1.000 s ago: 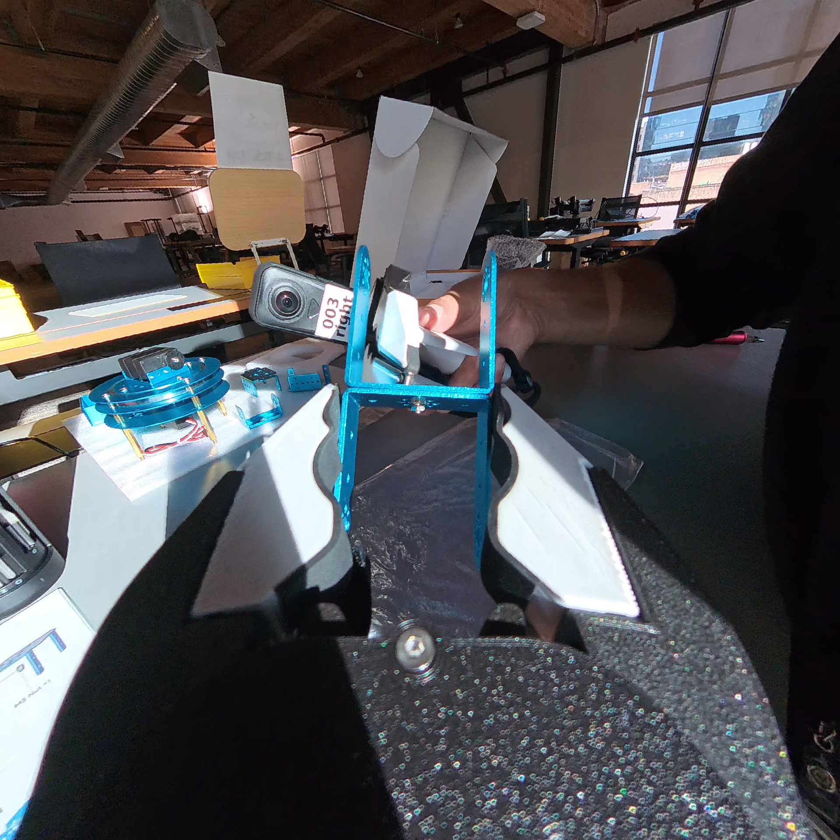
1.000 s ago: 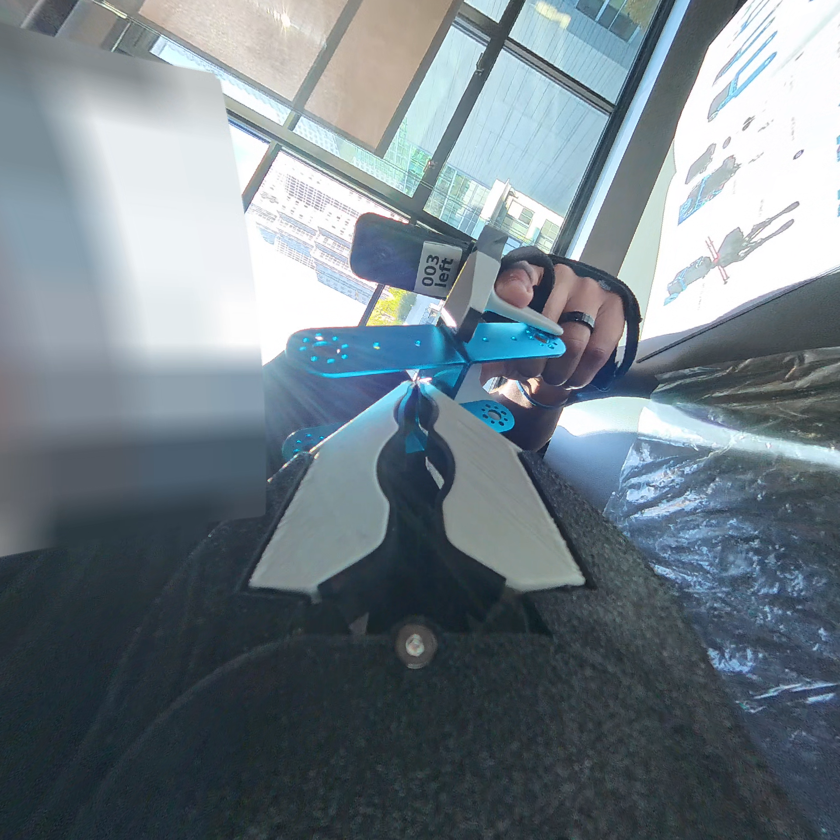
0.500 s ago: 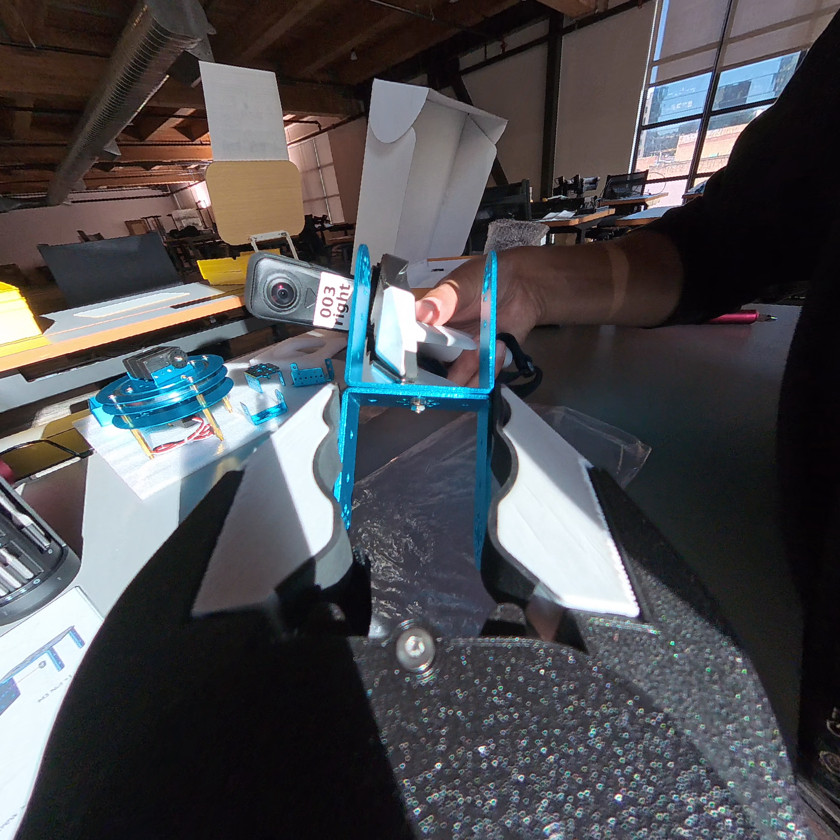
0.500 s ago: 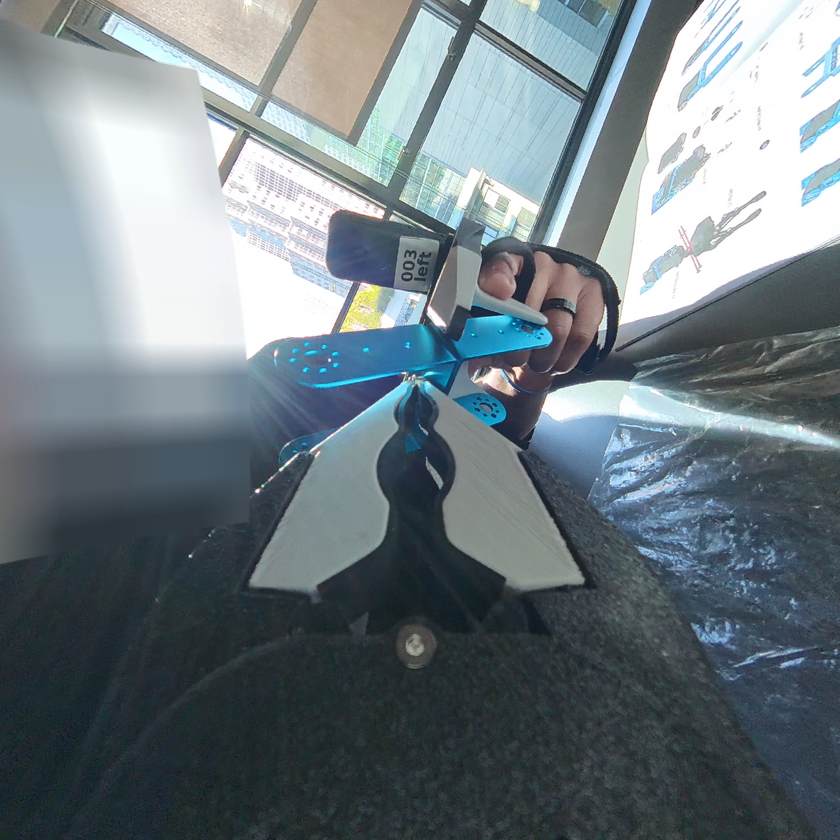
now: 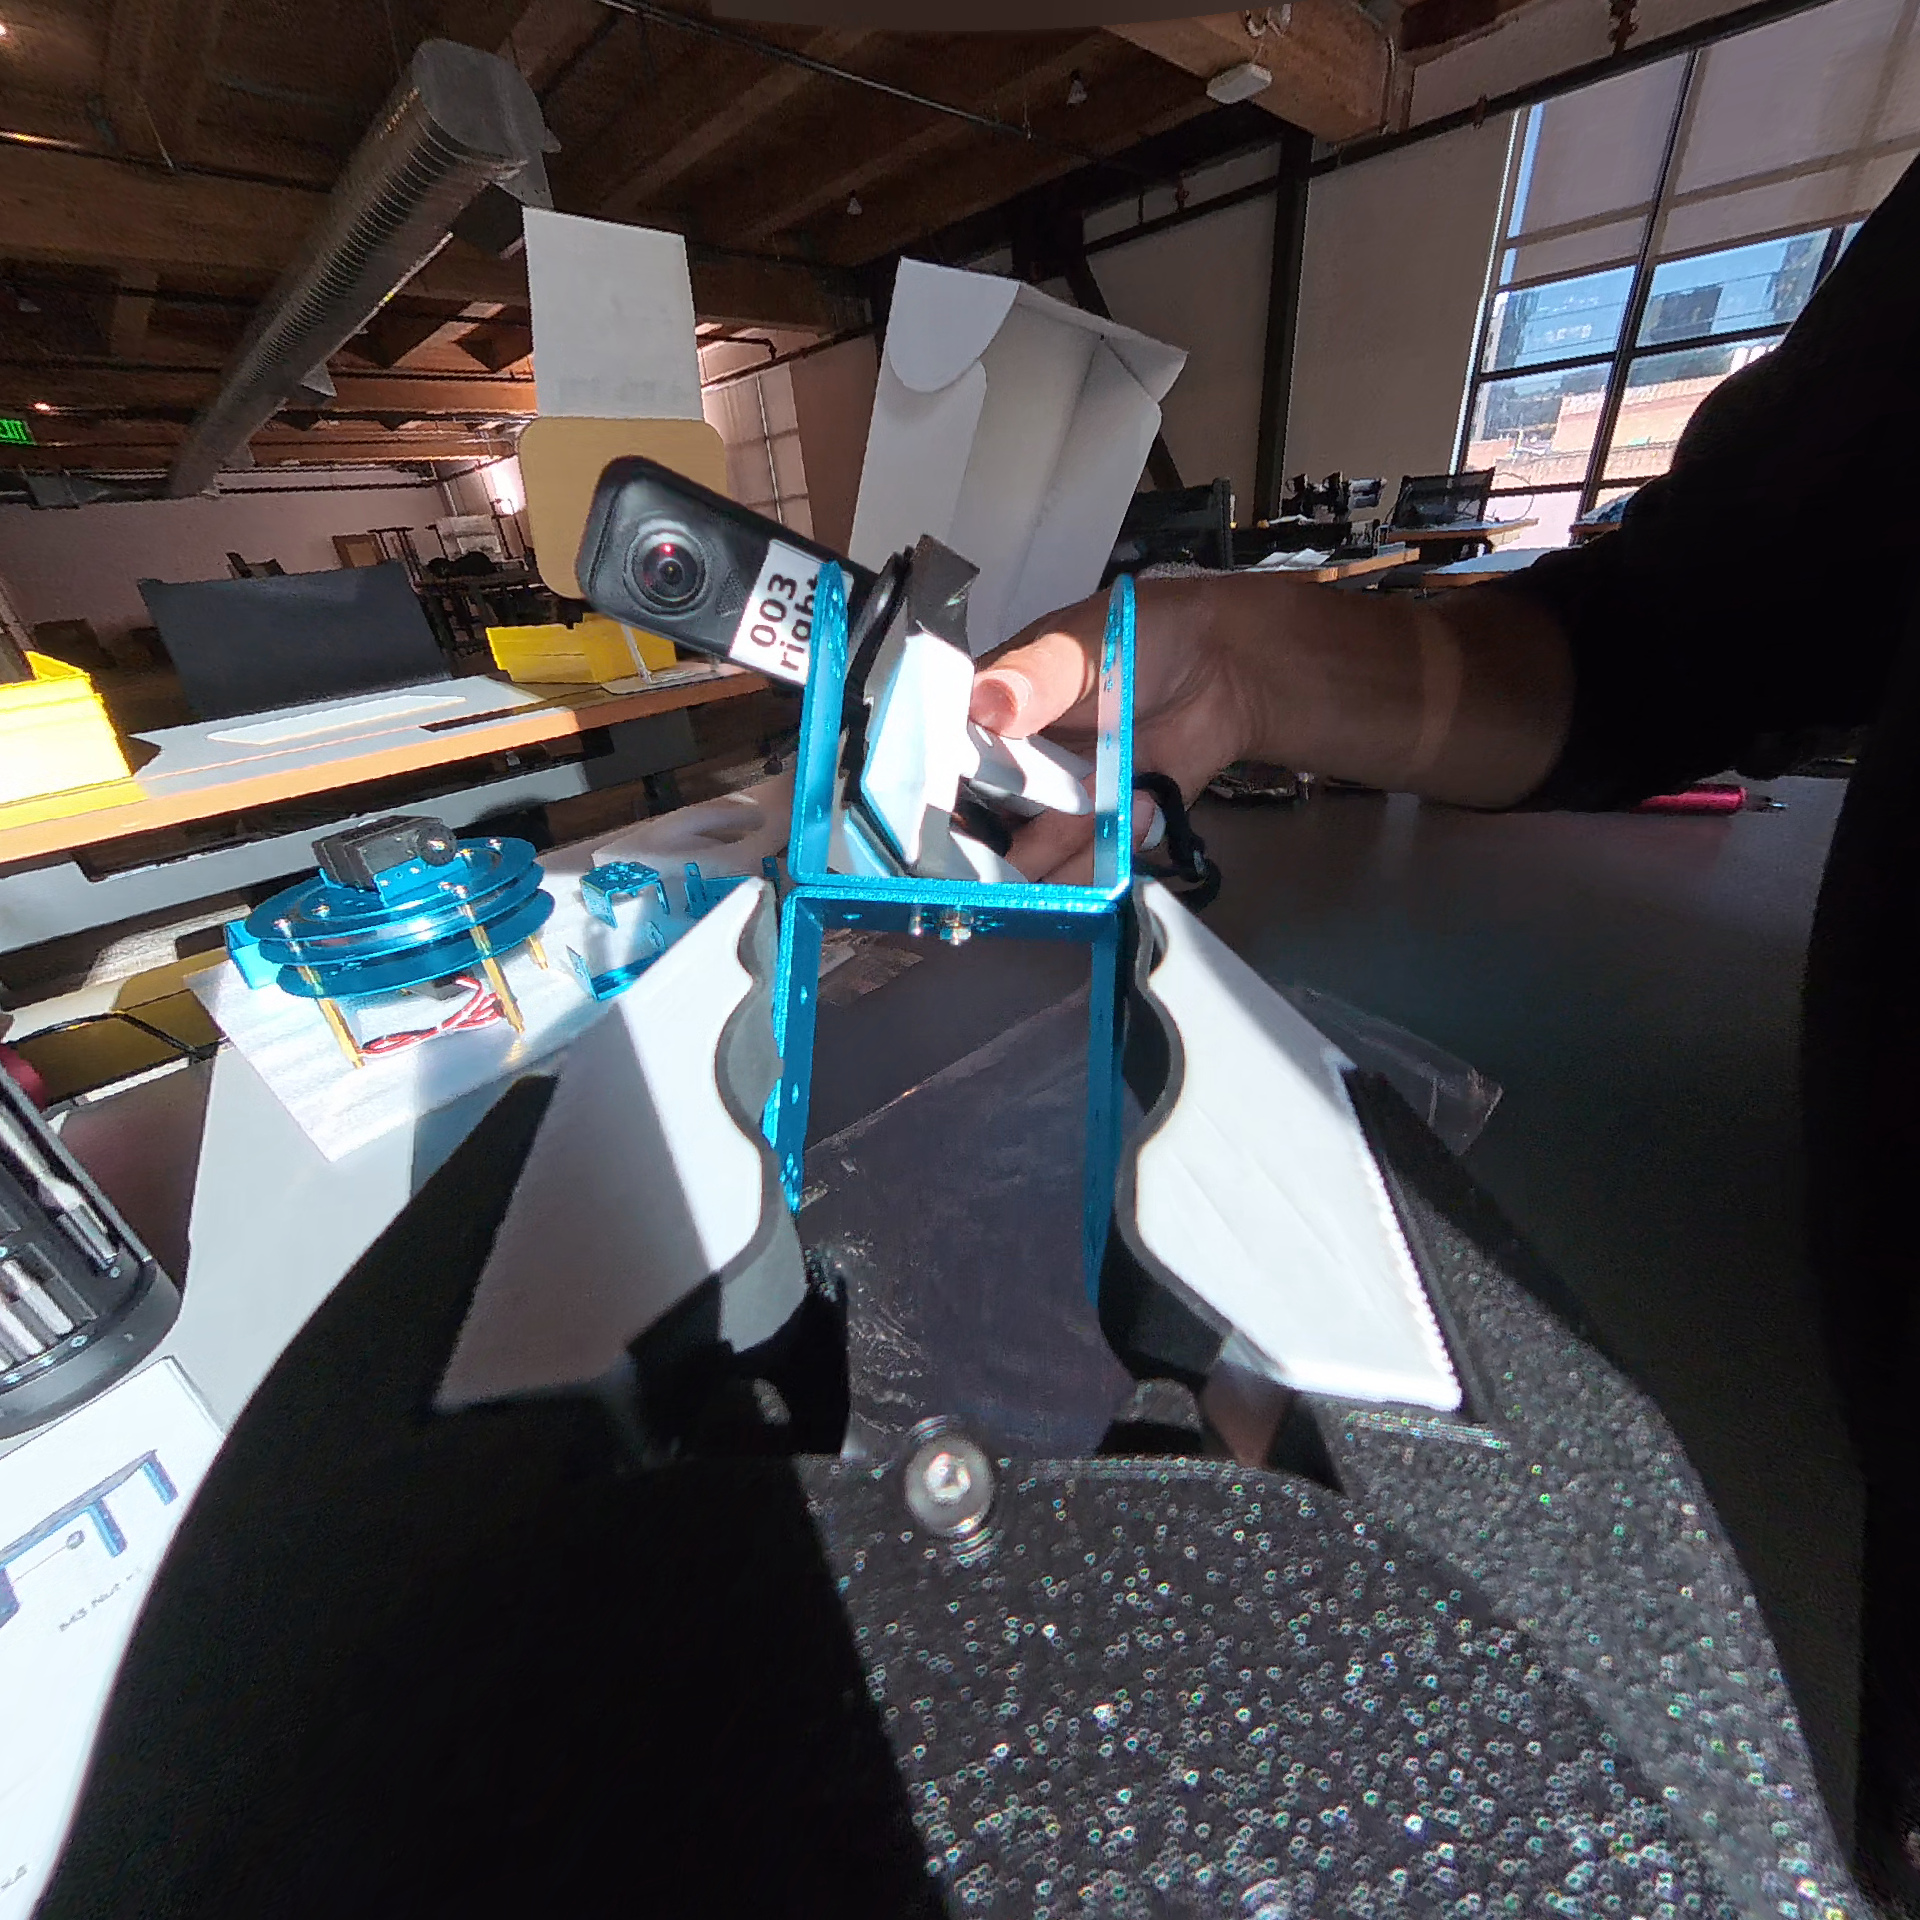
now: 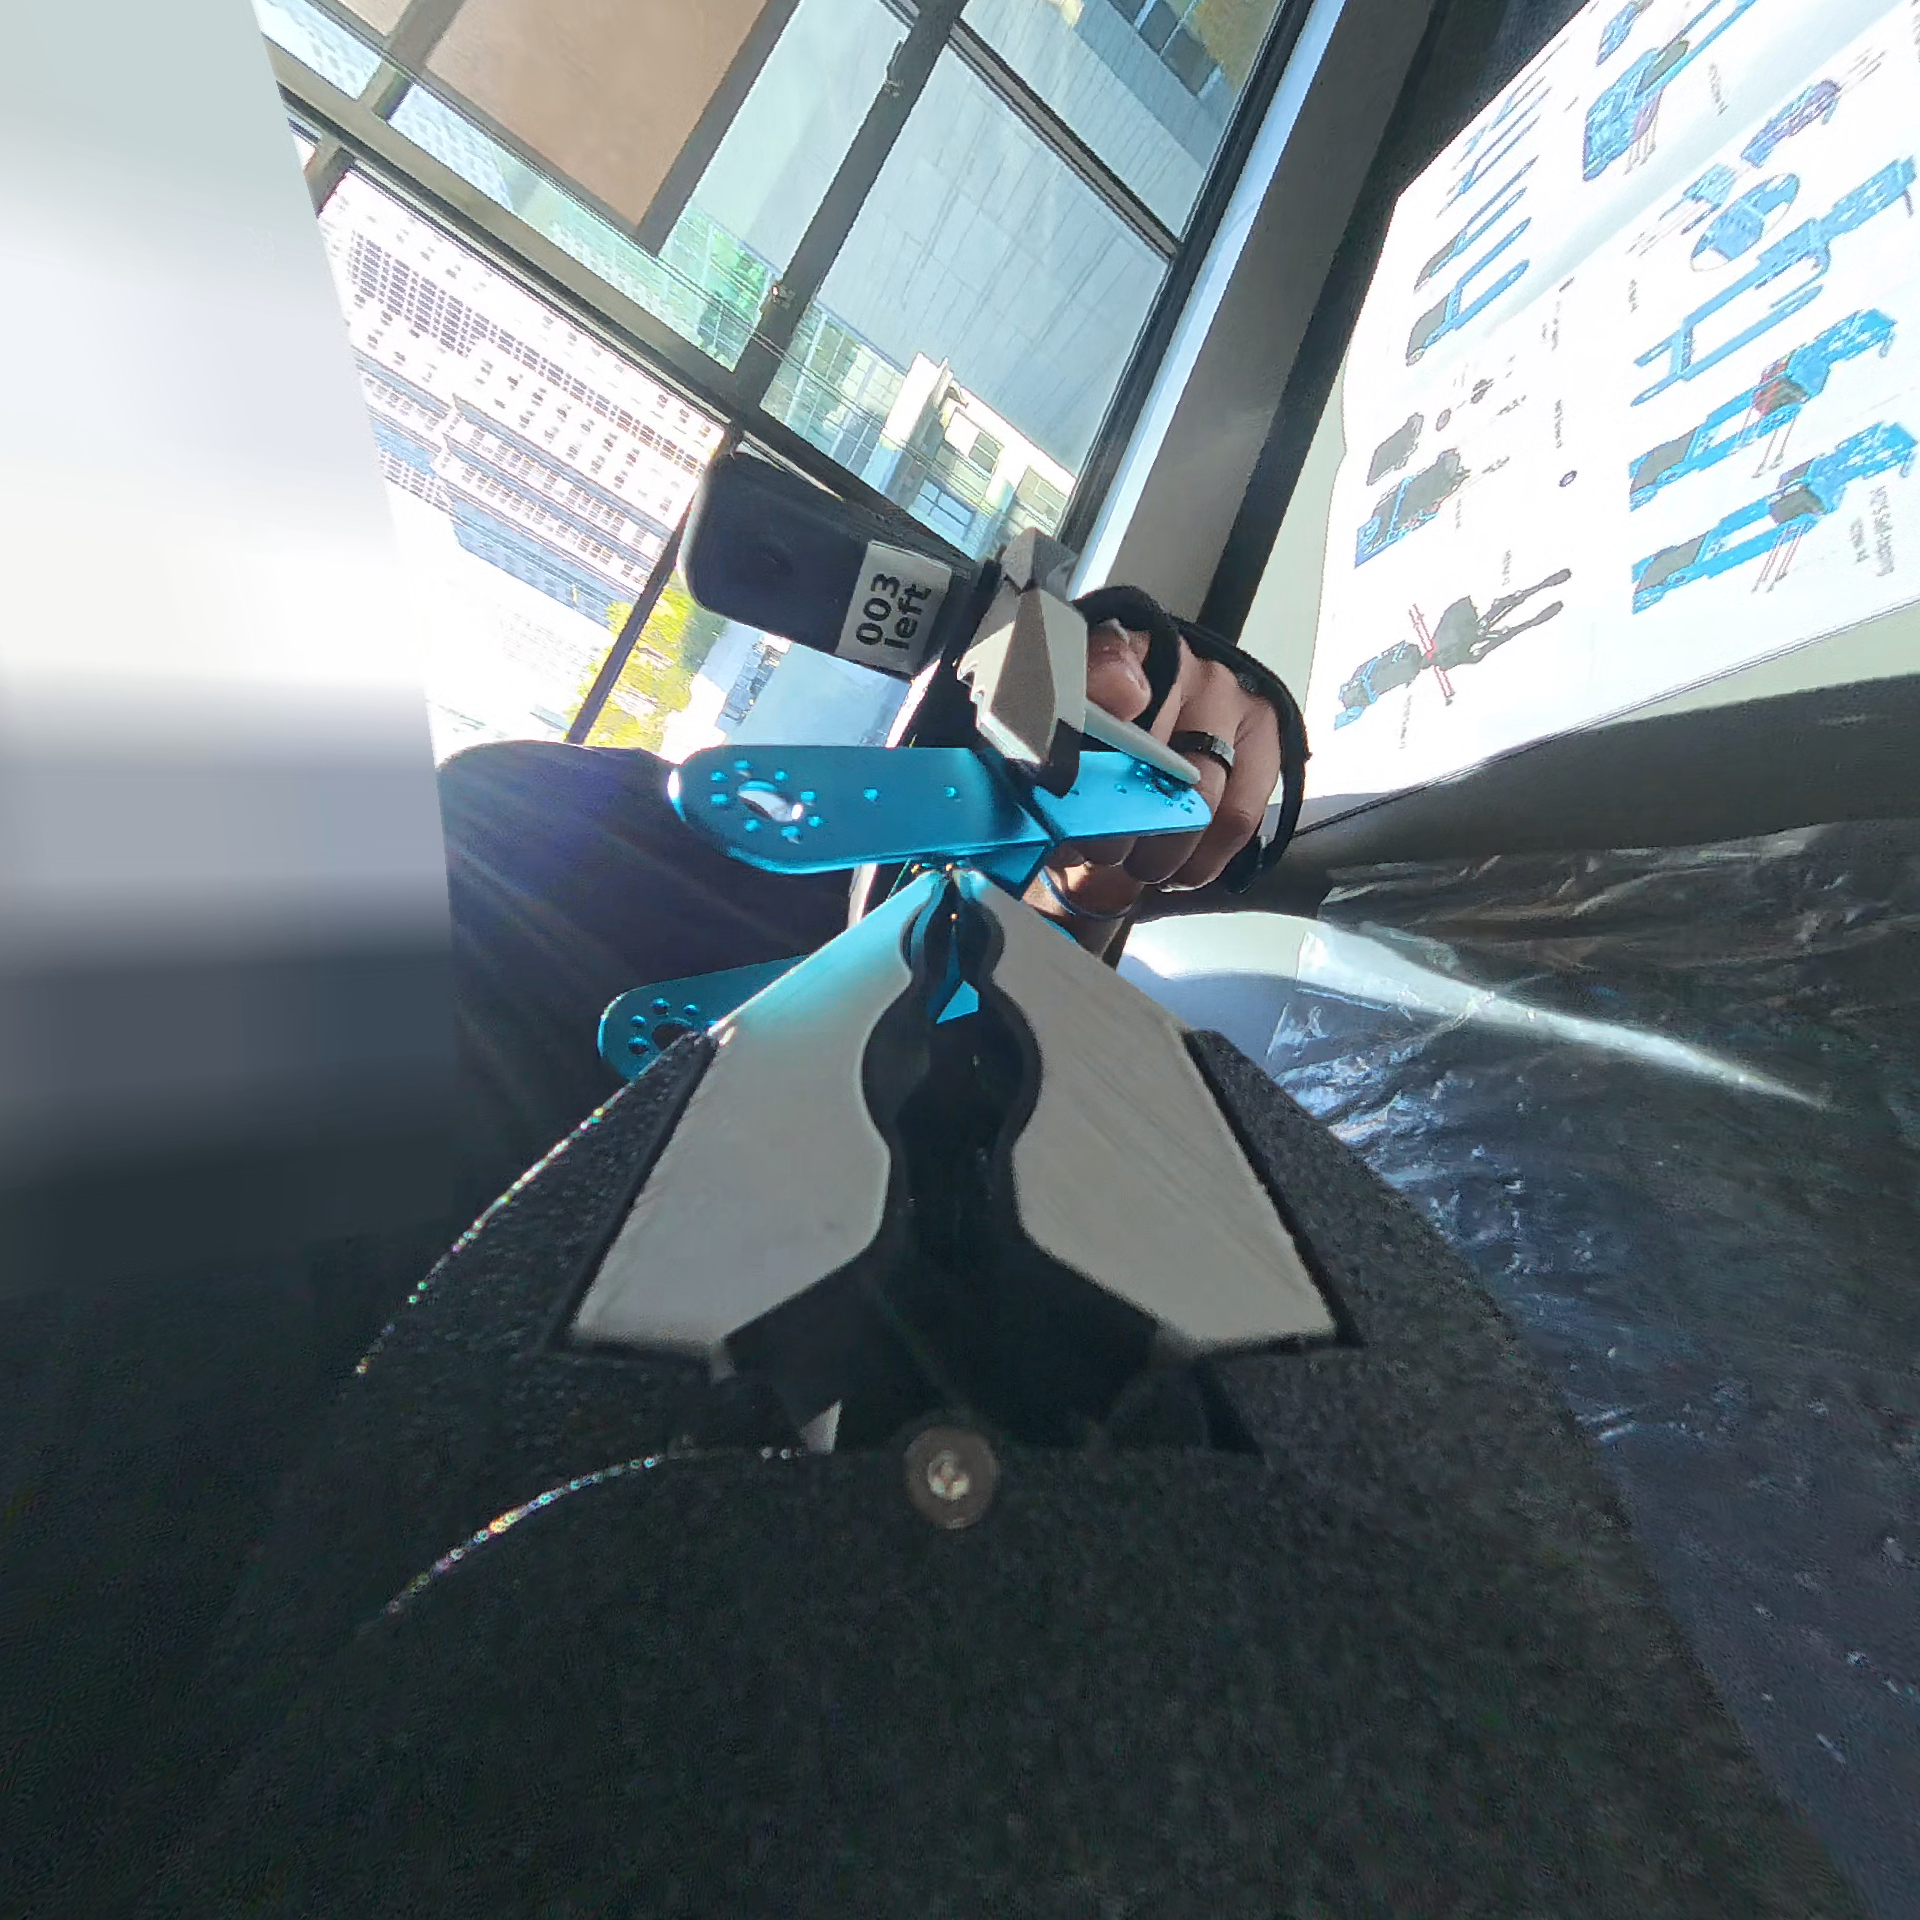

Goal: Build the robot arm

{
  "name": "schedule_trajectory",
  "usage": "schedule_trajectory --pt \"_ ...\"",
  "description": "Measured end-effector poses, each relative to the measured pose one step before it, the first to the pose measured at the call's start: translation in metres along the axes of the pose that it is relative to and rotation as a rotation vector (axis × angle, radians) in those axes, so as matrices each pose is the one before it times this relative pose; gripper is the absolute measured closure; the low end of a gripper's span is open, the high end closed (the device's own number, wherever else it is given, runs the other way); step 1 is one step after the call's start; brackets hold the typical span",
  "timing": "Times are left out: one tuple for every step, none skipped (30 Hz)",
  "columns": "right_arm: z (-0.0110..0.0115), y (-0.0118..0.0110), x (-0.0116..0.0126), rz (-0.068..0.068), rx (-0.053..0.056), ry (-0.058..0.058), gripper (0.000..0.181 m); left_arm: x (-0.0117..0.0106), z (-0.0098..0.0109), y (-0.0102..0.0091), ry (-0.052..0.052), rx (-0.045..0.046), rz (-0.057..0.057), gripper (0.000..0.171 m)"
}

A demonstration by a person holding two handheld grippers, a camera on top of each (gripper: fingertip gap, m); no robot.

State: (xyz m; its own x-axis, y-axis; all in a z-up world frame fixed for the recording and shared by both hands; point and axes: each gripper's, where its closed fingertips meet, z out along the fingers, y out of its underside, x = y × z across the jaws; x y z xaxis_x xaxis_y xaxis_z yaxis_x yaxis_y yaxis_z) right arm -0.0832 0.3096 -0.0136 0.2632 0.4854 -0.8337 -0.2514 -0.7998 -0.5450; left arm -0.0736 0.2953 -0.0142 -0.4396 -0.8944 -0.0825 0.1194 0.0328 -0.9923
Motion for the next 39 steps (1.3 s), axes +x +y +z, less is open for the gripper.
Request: schedule_trajectory --pt "-0.00014 -0.00186 -0.00101 -0.0183 -0.0039 0.0198 0.181 0.00011 0.00024 -0.00169 0.0006 0.00775 -0.0049 0.105" --pt "-0.00011 -0.00159 -0.00105 -0.0193 -0.0049 0.02 0.181 -0.00061 -0.00006 -0.0019 -0.0056 0.01007 -0.0006 0.105" --pt "-0.00027 -0.00159 -0.00179 -0.0227 -0.0057 0.0172 0.181 0.00066 -0.0001 -0.00247 0.0028 0.01316 -0.0032 0.105" --pt "-0.00141 -0.00319 -0.00222 -0.0283 0.0029 0.0165 0.181 0.00032 -0.00017 -0.00307 0.0015 0.01454 -0.0079 0.105" --pt "-0.00225 -0.00458 -0.00324 -0.0386 0.0136 0.0115 0.181 -0.00065 -0.00055 -0.00383 -0.0051 0.02114 -0.0075 0.105" --pt "-0.00346 -0.0048 -0.00249 -0.0478 0.0166 0.0169 0.181 -0.00056 -0.00065 -0.00387 -0.0014 0.02123 -0.0118 0.105" --pt "-0.00476 -0.00345 0.00071 -0.064 0.0113 0.0355 0.181 -0.00156 -0.00072 -0.00421 -0.0057 0.02315 -0.0158 0.105" --pt "-0.00589 -0.00203 0.00402 -0.0949 0.0081 0.0598 0.18 -0.00252 -0.00106 -0.00446 -0.0117 0.02581 -0.0152 0.104" --pt "-0.00618 -0.00132 0.00514 -0.1332 0.0144 0.0748 0.176 -0.00151 -0.00098 -0.0038 -0.0035 0.02098 -0.0159 0.105" --pt "-0.00517 0.00077 0.00365 -0.1478 0.0136 0.0754 0.173 -0.00198 -0.00107 -0.00336 -0.0077 0.0175 -0.0136 0.105" --pt "-0.00326 0.00139 -0.00188 -0.1434 0.016 0.048 0.165 -0.00269 -0.00088 -0.00268 -0.0138 0.01452 -0.0091 0.105" --pt "-0.00127 0.00065 -0.00778 -0.136 0.0211 0.015 0.155 -0.00382 -0.00065 -0.00179 -0.0206 0.00846 -0.0076 0.105" --pt "0.0008 0.00094 -0.00973 -0.0883 0.0109 0.0104 0.143 -0.0056 0.00001 -0.00011 -0.0317 -0.00153 -0.0053 0.106" --pt "0.002 -0.00189 -0.00889 -0.0317 0.0137 0.0129 0.134 -0.00707 0.0008 0.0026 -0.0409 -0.01964 -0.0015 0.105" --pt "0.00215 -0.00629 -0.00343 0.004 0.0413 0.0302 0.125 -0.00753 0.00103 0.00324 -0.0492 -0.02184 0.0142 0.105" --pt "0.00225 -0.00537 0.0003 0.0196 0.0379 0.0316 0.12 -0.00843 0.00088 0.00245 -0.0632 -0.01559 0.0277 0.106" --pt "0.00238 -0.00123 0.00518 0.0426 0.0082 0.0443 0.12 -0.01009 0.00061 0.00161 -0.0821 -0.01069 0.0327 0.106" --pt "0.00301 -0.0003 0.0086 0.0654 0.0004 0.0553 0.116 -0.00558 0.00108 0.00169 -0.0587 -0.01228 0.0403 0.106" --pt "0.00392 -0.00073 0.0088 0.0801 0.0049 0.0543 0.105 -0.00263 0.00123 0.00061 -0.0504 -0.00559 0.0466 0.105" --pt "0.00369 -0.00109 0.00613 0.0763 0.0049 0.0407 0.099 -0.00263 0.00103 -0.00072 -0.0587 0.003 0.0415 0.105" --pt "0.00337 -0.00239 0.0009 0.0523 0.0149 0.0127 0.101 -0.00113 0.00125 0.00016 -0.0483 -0.00313 0.0265 0.105" --pt "0.0031 -0.00178 0.00139 0.0414 0.009 0.0204 0.11 0.0016 0.00131 -0.00008 -0.0289 -0.00212 0.023 0.105" --pt "0.00277 -0.00225 0.00008 0.0267 0.0078 0.013 0.113 0.00122 0.00081 -0.00107 -0.0332 0.00446 0.0281 0.105" --pt "0.0026 -0.00336 -0.00226 0.0056 0.0136 -0.0017 0.117 0.00028 0.00032 -0.0014 -0.0369 0.0013 0.0259 0.104" --pt "0.00138 -0.00144 0.00011 -0.0069 0.0008 0.0135 0.131 0.00235 -0.00059 -0.00316 -0.0191 0.01172 0.0258 0.106" --pt "0.00002 0.00061 0.00322 -0.0155 -0.0149 0.0315 0.146 0.00094 -0.00193 -0.00453 -0.024 0.01773 0.0297 0.106" --pt "-0.0007 -0.00079 0.00058 -0.0177 -0.0107 0.0106 0.15 -0.00022 -0.00147 -0.0029 -0.0294 0.00707 0.036 0.107" --pt "0.00005 -0.0002 -0.00153 0.005 -0.0142 -0.002 0.151 -0.00059 -0.00061 0.00024 -0.0256 -0.01025 0.0299 0.106" --pt "0.00054 0.00097 -0.00086 -0.0075 -0.0219 0.0006 0.153 -0.00032 -0.00041 0.00182 -0.0114 -0.01221 0.0015 0.106" --pt "0.00041 0.00076 -0.00084 -0.0293 -0.021 0.0013 0.153 0.00133 -0.00032 0.00265 0.0102 -0.00916 -0.0295 0.106" --pt "0.00014 0.00085 0.00024 -0.0305 -0.0214 0.0061 0.154 0.003 0.0 0.00398 0.0322 -0.01241 -0.0445 0.106" --pt "0.00005 0.00123 0.00002 -0.0208 -0.0212 -0.0006 0.155 0.00364 0.00013 0.00441 0.0407 -0.01511 -0.0506 0.105" --pt "-0.00016 0.00203 0.00107 -0.0083 -0.0224 -0.0046 0.155 0.00362 -0.00051 0.00392 0.0438 -0.01361 -0.0528 0.106" --pt "-0.00036 0.00197 0.00107 0.0011 -0.0163 -0.0123 0.155 0.00238 -0.00147 0.00249 0.0412 -0.00611 -0.0459 0.108" --pt "-0.00072 0.00201 0.00222 0.0097 -0.0095 -0.0107 0.155 0.00112 -0.00162 0.00311 0.0325 -0.0124 -0.0318 0.108" --pt "-0.00088 0.00269 0.00264 0.0086 -0.0097 -0.0112 0.155 0.0019 -0.00137 0.00506 0.0377 -0.02851 -0.0137 0.107" --pt "-0.00092 0.00374 0.00263 0.0094 -0.0135 -0.0147 0.155 -0.00052 -0.00195 0.00533 0.0228 -0.02972 -0.0071 0.106" --pt "-0.00109 0.00367 0.00289 0.0093 -0.0074 -0.0118 0.155 -0.00036 -0.00254 0.00432 0.026 -0.02333 -0.0065 0.105" --pt "-0.00108 0.00435 0.00316 0.0111 -0.0114 -0.0105 0.155 0.00275 -0.00325 0.00394 0.049 -0.02375 -0.0038 0.105"
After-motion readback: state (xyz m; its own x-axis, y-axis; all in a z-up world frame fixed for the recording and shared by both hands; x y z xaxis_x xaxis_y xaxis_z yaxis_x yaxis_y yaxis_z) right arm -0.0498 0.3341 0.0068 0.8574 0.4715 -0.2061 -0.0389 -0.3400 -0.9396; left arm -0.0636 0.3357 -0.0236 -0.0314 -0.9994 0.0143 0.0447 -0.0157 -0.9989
